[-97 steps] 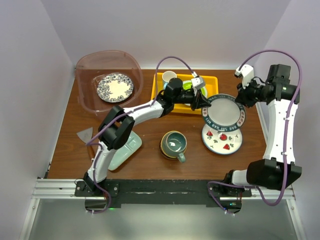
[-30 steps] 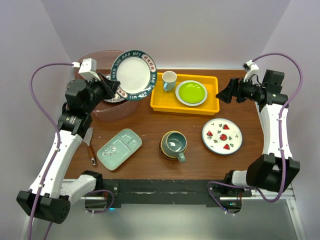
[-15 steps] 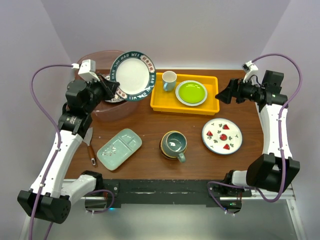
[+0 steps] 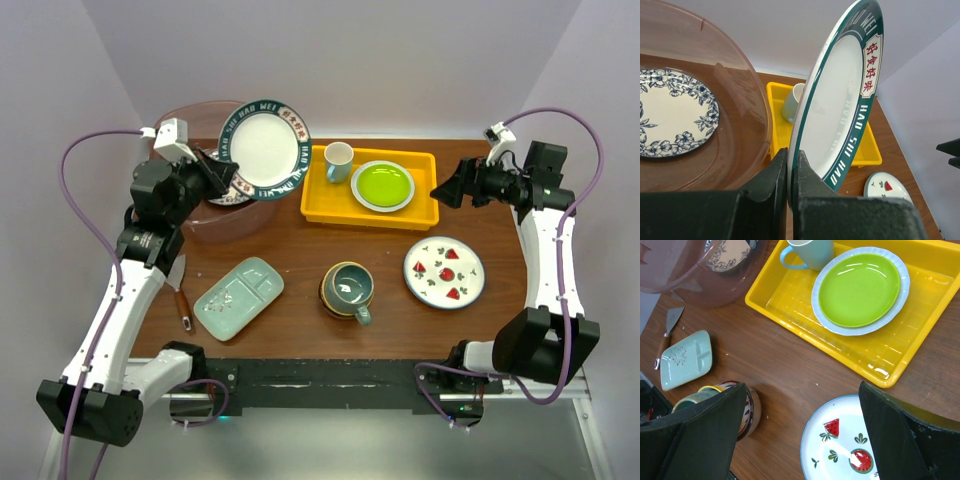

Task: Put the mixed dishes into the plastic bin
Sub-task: Place the plate in the plastic bin.

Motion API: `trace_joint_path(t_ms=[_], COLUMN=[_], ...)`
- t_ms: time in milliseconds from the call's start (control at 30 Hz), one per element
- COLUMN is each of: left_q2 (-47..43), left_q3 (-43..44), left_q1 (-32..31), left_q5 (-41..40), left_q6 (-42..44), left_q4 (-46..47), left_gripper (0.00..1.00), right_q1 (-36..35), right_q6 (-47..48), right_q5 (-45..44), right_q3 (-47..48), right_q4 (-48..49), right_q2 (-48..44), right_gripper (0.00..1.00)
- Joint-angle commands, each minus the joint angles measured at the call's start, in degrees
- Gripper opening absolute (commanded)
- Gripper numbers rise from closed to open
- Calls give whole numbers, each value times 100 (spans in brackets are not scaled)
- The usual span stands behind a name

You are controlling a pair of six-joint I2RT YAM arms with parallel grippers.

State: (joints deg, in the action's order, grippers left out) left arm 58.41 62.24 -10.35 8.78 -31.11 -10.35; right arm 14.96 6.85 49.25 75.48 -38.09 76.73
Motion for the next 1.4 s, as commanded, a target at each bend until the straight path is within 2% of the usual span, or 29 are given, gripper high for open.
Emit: trace_joint_path(t_ms=[0, 733, 1367], left_q2=[21, 416, 1198], left_q3=[104, 289, 763], left_q1=[86, 270, 710], left_q5=[107, 19, -69], left_q6=[-290, -510, -1054], left_q4=[692, 639, 534], left_gripper=[0, 0, 0], right_q1=[7, 7, 7], right_q6=[18, 88, 159], right_q5=[198, 199, 199], right_q3=[-16, -7, -34], right_q4=[144, 91, 38], right_q2=[-176, -123, -88], right_gripper=[98, 98, 98])
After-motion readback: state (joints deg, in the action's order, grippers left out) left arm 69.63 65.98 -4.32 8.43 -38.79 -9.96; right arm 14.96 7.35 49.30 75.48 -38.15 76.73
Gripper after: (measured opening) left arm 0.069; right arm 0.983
